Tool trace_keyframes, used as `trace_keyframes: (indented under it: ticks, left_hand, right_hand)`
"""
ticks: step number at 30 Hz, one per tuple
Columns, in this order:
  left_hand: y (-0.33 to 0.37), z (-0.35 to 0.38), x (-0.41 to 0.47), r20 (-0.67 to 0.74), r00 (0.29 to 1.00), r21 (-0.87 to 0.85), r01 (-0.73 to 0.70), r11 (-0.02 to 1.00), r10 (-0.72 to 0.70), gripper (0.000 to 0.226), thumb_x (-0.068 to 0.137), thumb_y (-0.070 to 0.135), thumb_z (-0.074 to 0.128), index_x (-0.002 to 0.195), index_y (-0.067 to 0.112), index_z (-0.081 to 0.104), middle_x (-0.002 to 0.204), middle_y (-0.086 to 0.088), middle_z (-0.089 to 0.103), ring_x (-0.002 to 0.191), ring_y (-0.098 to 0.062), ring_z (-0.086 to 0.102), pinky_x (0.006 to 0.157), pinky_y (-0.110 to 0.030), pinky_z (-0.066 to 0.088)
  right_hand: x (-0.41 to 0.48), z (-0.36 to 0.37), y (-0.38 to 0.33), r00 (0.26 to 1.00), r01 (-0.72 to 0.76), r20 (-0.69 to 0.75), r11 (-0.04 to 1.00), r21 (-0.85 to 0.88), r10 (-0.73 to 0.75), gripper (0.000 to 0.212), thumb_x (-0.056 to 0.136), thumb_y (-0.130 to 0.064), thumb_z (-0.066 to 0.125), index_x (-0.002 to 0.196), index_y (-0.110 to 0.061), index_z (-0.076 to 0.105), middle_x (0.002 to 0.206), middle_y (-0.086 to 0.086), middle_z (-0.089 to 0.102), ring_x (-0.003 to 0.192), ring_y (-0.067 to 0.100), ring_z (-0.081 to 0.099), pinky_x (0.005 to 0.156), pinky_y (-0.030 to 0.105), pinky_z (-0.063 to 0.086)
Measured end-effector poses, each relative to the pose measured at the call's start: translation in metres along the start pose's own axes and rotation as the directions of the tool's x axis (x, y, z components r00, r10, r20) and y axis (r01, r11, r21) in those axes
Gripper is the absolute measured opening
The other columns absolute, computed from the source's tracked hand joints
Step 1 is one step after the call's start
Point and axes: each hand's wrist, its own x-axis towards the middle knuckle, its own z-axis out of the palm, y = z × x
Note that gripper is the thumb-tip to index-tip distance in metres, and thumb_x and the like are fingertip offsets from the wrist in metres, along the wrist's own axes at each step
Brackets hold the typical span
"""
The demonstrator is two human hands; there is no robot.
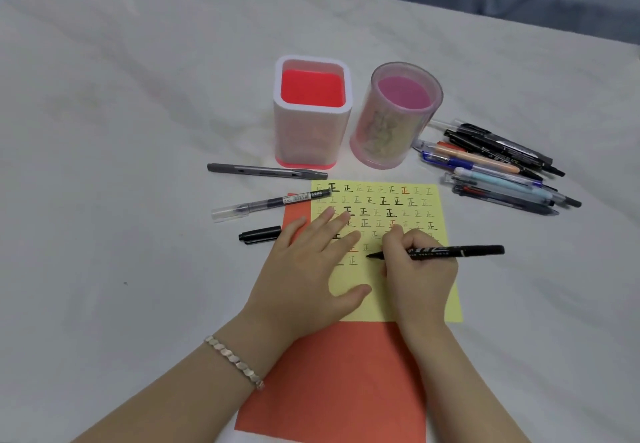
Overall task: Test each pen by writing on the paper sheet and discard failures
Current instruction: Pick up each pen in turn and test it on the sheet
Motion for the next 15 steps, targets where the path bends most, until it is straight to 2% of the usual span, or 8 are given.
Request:
trace_keyframes:
  ticks: [3, 7, 15]
  left_hand:
    - [0.0007, -0.0003, -0.0006, -0.005, 1.000, 0.002, 0.002, 1.000, -0.002, 0.063, 0.071, 0.059, 0.049, 0.121, 0.022, 0.061, 0.138, 0.003, 0.050, 0.133, -0.014, 0.037, 0.109, -0.037, 0.020]
    - [0.0006, 0.0003, -0.0007, -0.006, 1.000, -0.002, 0.007, 1.000, -0.007, 0.064, 0.070, 0.059, 0.050, 0.121, 0.022, 0.061, 0.138, 0.003, 0.049, 0.133, -0.014, 0.037, 0.109, -0.038, 0.021]
    - [0.0009, -0.0003, -0.0008, -0.010, 1.000, -0.009, 0.008, 1.000, -0.008, 0.063, 0.070, 0.058, 0.050, 0.120, 0.021, 0.061, 0.138, 0.002, 0.050, 0.133, -0.015, 0.038, 0.107, -0.040, 0.023]
  right_hand:
    - [-0.0002, -0.0007, 0.0014, 1.000, 0.023, 0.007, 1.000, -0.014, -0.023, 0.037, 0.071, -0.021, 0.053, 0.044, -0.001, 0.038, 0.042, 0.015, 0.041, 0.043, 0.008, 0.034, 0.048, 0.017, 0.032]
    - [0.0000, -0.0003, 0.0034, 0.999, 0.046, 0.015, 0.998, -0.036, -0.045, 0.037, 0.071, -0.021, 0.053, 0.047, 0.005, 0.042, 0.046, 0.025, 0.047, 0.044, 0.010, 0.036, 0.050, 0.019, 0.032]
    - [-0.0005, -0.0001, 0.0020, 0.997, 0.067, 0.046, 0.996, -0.053, -0.065, 0.036, 0.071, -0.020, 0.054, 0.045, 0.002, 0.043, 0.045, 0.023, 0.046, 0.043, 0.010, 0.037, 0.047, 0.013, 0.032]
